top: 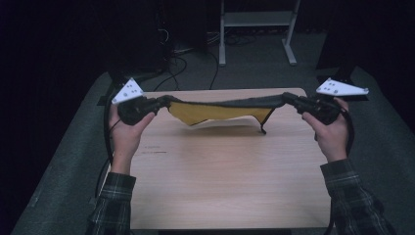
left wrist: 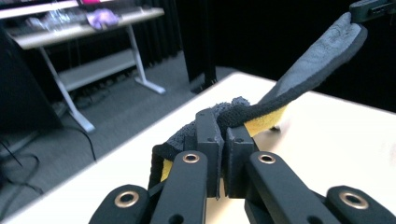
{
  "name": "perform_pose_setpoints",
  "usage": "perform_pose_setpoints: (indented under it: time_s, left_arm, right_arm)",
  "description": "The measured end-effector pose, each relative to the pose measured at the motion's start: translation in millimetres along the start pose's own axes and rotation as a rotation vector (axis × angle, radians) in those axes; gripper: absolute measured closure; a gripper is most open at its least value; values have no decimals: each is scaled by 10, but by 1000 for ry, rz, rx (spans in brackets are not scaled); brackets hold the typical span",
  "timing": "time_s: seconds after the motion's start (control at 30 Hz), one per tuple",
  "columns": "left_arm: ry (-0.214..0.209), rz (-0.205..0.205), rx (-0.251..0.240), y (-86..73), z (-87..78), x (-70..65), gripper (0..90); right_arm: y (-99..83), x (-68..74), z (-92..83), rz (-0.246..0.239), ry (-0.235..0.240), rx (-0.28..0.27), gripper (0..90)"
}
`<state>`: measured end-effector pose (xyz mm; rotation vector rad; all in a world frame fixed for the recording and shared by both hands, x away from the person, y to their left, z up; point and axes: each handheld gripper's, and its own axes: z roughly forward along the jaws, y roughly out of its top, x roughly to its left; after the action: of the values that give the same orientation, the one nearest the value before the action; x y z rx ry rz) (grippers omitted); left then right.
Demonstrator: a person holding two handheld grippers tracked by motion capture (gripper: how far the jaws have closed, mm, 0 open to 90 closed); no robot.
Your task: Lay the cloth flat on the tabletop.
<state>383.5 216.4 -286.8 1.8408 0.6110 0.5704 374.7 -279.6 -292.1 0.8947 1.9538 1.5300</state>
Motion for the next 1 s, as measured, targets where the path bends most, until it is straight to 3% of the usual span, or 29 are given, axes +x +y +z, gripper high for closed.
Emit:
perform_pose_setpoints:
  time_s: [0.2,0.43,0.63,0.67,0.77,1.0]
  left_arm:
    - [-45,-44,58,-391,6,-120,867]
    - [-119,-70,72,-655,-95,-324,866]
    - [-168,-78,122,-888,-182,-530,866]
    - [-184,-78,142,-982,-228,-610,866]
    - [-202,-78,173,-1102,-303,-709,865]
    - [-236,-100,224,-1389,-467,-944,863]
  right_arm:
    - [-397,123,1,17,42,74,871]
    - [-697,264,-108,34,80,140,870]
    - [-965,361,-201,59,118,194,870]
    - [-1087,421,-256,63,135,225,870]
    - [-1224,500,-332,69,156,254,870]
    - [-1440,706,-552,73,199,298,870]
